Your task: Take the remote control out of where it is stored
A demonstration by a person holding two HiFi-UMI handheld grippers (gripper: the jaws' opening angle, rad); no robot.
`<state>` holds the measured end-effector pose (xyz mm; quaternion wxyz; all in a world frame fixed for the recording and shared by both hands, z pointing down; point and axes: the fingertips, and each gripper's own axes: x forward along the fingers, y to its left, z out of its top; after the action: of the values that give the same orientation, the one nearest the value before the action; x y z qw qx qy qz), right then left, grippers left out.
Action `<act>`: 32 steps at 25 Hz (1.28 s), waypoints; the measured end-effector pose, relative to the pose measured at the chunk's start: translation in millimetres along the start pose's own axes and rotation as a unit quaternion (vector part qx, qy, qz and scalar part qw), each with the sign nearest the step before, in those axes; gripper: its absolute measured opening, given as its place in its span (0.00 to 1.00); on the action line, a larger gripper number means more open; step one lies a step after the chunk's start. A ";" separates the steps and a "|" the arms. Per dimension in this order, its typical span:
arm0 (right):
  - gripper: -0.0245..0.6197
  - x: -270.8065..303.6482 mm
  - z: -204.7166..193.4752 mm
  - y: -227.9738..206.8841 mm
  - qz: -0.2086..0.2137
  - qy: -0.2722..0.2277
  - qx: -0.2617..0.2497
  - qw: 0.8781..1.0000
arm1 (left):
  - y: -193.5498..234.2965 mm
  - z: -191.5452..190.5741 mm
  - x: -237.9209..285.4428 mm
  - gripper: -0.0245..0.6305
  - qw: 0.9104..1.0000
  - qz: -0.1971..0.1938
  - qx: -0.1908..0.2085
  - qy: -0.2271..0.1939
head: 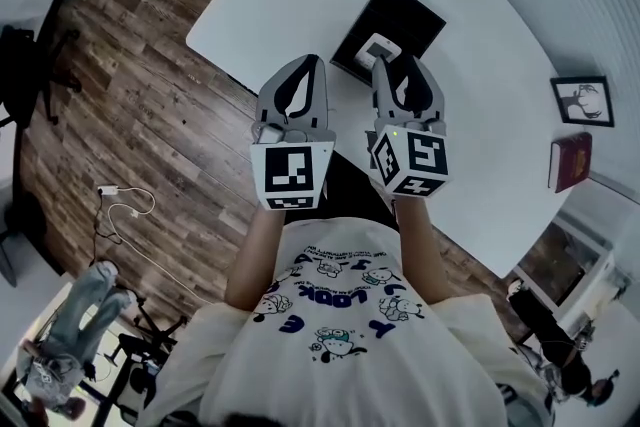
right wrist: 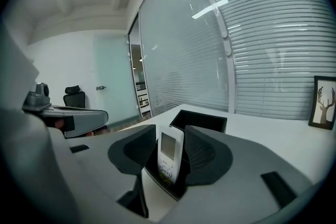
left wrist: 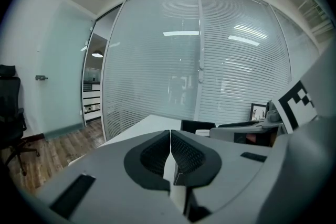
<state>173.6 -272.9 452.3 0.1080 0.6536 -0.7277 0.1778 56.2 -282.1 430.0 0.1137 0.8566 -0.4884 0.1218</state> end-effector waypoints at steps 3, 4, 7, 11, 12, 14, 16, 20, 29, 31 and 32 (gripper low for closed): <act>0.32 8.0 -5.9 -2.9 0.008 0.012 0.001 1.000 | 4.0 -4.6 5.2 0.07 1.000 0.008 -0.003 0.008; 0.33 10.7 -7.5 -4.8 0.009 0.016 0.000 1.000 | 4.9 -5.6 7.6 0.07 1.000 0.009 -0.003 0.009; 0.34 18.2 -12.0 -11.0 0.012 0.026 -0.002 1.000 | 7.3 -7.5 14.3 0.07 1.000 0.016 -0.002 0.011; 0.34 29.3 -18.9 -10.3 0.029 0.043 0.000 0.999 | 13.9 -10.8 20.0 0.07 1.000 0.024 -0.005 0.018; 0.34 32.0 -20.0 -9.2 0.034 0.046 0.001 0.998 | 15.0 -11.8 21.5 0.07 0.999 0.027 -0.006 0.020; 0.34 35.4 -21.8 -8.7 0.039 0.052 0.001 0.998 | 14.6 -14.2 24.5 0.07 0.999 0.029 -0.009 0.023; 0.34 38.2 -24.2 -9.4 0.039 0.058 -0.002 0.998 | 13.1 -16.9 27.3 0.07 0.999 0.029 -0.010 0.027; 0.34 45.4 -25.9 -8.9 0.055 0.068 -0.008 0.996 | 12.6 -19.2 33.8 0.07 0.999 0.030 -0.009 0.032; 0.28 51.7 -27.9 2.8 0.095 0.084 -0.035 0.991 | 12.9 -23.6 36.5 0.07 0.999 0.034 -0.011 0.039; 0.25 53.2 -27.8 4.8 0.100 0.082 -0.048 0.990 | 13.9 -23.9 36.8 0.07 0.999 0.037 -0.010 0.039; 0.25 54.0 -27.5 5.3 0.101 0.081 -0.054 0.990 | 14.7 -23.9 36.8 0.07 0.998 0.038 -0.011 0.039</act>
<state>159.8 -310.8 497.9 0.1833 0.5537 -0.7870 0.2010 59.3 -311.7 465.5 0.1368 0.8307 -0.5172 0.1540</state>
